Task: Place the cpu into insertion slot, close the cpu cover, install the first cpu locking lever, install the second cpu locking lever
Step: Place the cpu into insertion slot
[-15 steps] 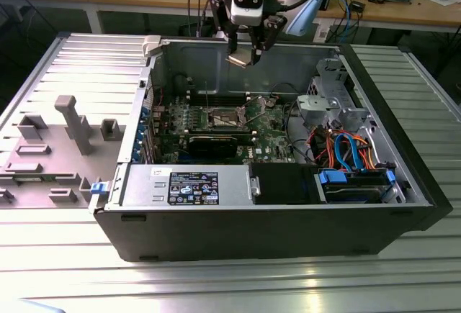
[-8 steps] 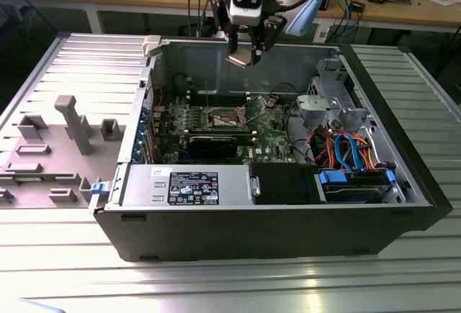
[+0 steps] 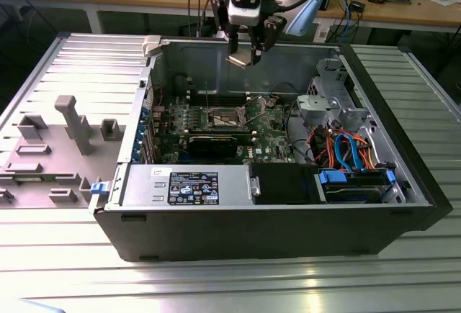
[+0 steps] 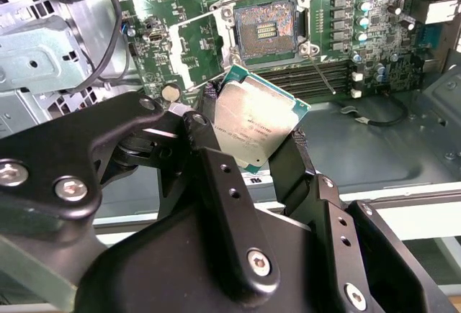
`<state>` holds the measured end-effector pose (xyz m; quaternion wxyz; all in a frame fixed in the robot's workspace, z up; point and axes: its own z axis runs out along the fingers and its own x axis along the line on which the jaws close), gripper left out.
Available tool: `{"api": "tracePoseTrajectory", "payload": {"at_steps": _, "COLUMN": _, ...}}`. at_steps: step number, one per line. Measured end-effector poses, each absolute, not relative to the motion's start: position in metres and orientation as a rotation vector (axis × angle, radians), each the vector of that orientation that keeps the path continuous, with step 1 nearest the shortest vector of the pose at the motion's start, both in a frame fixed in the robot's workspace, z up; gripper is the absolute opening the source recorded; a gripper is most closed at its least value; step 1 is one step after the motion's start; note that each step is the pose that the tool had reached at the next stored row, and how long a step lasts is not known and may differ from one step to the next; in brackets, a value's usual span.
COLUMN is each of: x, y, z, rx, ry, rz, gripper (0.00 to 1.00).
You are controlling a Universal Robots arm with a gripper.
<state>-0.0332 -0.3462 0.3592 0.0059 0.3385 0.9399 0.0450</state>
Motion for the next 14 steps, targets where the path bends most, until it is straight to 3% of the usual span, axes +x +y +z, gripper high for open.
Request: {"api": "tracePoseTrajectory", "payload": {"at_steps": 14, "x": -0.0332, "y": -0.3462, "z": 0.3588, "rx": 1.138, "ry": 2.909, "rz": 0.140, "gripper": 0.54}}
